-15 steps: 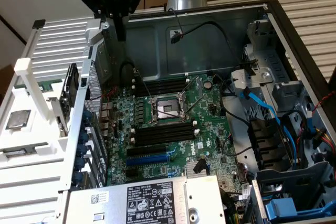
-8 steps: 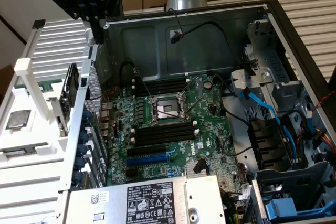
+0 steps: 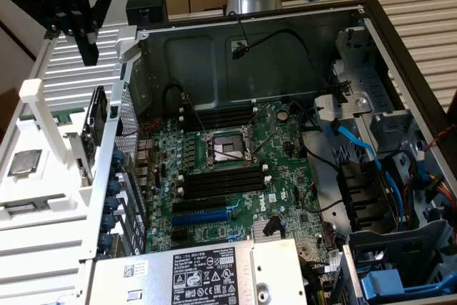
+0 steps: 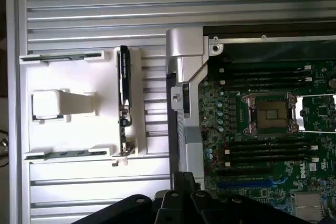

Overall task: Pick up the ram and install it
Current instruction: 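Reach for the ram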

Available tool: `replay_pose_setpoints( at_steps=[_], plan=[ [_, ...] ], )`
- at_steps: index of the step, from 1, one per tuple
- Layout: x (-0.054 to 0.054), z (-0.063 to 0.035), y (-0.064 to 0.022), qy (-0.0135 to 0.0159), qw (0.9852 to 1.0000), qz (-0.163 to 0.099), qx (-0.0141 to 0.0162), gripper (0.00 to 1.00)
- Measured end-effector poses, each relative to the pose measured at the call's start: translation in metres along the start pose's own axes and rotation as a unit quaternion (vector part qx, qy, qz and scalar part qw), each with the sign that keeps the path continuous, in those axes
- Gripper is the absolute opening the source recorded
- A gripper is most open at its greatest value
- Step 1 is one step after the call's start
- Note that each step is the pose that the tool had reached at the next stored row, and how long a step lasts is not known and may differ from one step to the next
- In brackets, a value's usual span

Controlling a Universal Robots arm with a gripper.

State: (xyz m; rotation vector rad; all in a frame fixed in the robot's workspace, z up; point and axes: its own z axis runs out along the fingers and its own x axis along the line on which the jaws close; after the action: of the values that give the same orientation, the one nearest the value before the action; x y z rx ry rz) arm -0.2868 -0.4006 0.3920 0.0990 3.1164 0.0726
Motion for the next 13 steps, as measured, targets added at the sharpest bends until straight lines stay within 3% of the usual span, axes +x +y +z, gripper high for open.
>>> replay_pose_setpoints(
  at_steps=[8, 13],
  plan=[
    [0.033, -0.0005, -0.0021, 0.0002, 1.0000, -0.003, 0.0000, 0.10],
    [0.046, -0.0007, -0.0029, 0.0009, 1.0000, -0.005, 0.0000, 0.10]
  ],
)
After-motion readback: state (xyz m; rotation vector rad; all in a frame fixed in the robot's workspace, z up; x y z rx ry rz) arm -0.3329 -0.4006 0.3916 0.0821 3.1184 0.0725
